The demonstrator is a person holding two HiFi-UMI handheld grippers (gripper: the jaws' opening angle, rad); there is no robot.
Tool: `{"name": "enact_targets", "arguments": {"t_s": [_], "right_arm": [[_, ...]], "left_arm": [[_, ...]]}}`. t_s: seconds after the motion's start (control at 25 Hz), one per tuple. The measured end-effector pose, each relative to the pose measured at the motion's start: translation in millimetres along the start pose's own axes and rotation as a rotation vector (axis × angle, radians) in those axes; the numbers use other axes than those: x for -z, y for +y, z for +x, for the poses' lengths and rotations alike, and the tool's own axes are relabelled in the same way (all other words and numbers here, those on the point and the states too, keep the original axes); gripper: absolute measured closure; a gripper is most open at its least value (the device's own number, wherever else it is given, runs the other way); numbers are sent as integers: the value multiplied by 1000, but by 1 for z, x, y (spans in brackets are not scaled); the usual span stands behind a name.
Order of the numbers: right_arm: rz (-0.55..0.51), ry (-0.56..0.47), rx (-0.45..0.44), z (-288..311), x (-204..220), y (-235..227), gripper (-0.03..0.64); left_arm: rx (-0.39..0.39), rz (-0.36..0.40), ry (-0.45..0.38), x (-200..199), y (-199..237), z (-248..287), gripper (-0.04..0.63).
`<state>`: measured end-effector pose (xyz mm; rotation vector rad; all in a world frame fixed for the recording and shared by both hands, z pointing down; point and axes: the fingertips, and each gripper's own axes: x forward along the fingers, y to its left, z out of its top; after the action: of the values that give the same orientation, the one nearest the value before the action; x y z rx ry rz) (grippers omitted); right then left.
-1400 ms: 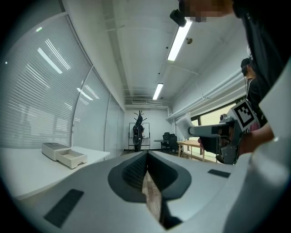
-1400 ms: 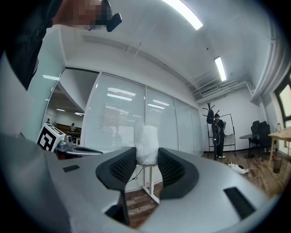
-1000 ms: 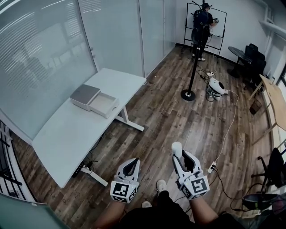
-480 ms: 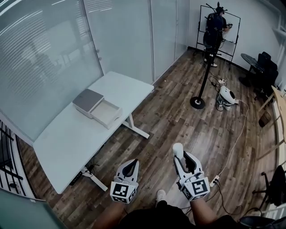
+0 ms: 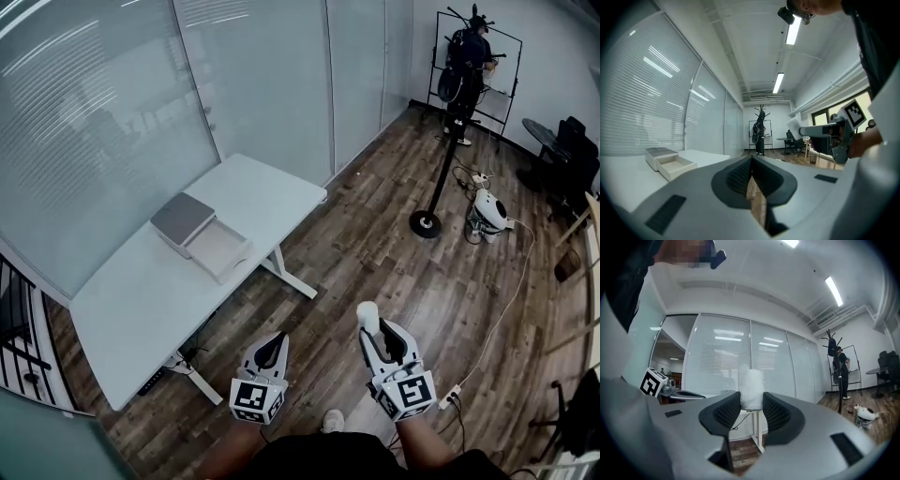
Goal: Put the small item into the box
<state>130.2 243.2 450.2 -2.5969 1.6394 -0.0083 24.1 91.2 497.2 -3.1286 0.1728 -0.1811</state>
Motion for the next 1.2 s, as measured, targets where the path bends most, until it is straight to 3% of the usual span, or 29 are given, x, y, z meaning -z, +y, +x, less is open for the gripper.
{"name": "enact_targets", "arguments": {"t_s": [0.68,1.2], "right_arm": [[16,34,-114,71,12,-22,462],[-11,27,-153,189,-5,-6,462]], "left_arm": [[-101,-26,15,6,45,45,583],[-108,-18,-2,-19,147,94,583]]}}
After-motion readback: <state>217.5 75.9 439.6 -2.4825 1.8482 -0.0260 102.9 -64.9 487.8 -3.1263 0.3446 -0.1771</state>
